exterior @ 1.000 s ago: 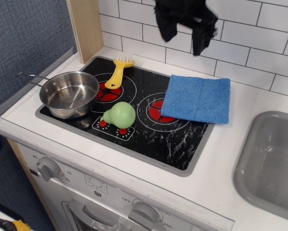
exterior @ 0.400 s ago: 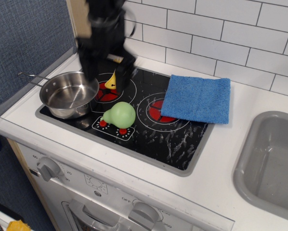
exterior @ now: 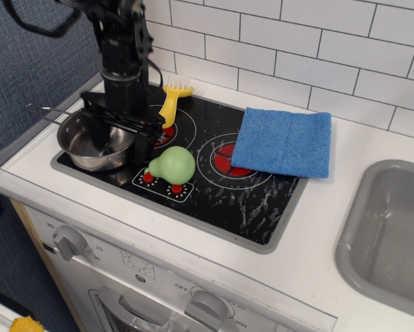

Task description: Move the pot to the towel

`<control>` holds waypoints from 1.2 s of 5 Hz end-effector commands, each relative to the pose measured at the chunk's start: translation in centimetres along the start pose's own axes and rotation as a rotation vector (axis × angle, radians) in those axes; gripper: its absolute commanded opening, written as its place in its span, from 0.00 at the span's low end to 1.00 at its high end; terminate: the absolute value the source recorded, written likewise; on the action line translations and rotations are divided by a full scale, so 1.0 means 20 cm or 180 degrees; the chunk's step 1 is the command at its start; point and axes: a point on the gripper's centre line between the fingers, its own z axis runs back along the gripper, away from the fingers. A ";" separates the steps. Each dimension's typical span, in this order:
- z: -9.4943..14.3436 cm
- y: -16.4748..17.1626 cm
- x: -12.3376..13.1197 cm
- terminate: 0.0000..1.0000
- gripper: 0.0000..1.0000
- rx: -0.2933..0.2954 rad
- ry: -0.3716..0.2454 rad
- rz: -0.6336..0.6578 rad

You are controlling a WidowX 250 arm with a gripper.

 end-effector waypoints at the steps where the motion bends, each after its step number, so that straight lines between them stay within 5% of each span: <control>1: 0.06 -0.08 0.00 0.00 0.00 0.0010 -0.0140 -0.0124; 3: 0.30 -0.17 -0.01 0.00 0.00 -0.0091 -0.0516 0.0037; 4: 0.53 -0.40 0.09 0.00 0.00 -0.0153 -0.0906 -0.0249; 5: 0.61 -0.67 0.21 0.00 0.00 -0.0239 -0.1026 -0.0710; 6: 0.61 -0.95 0.27 0.00 0.00 -0.0213 -0.0946 -0.0962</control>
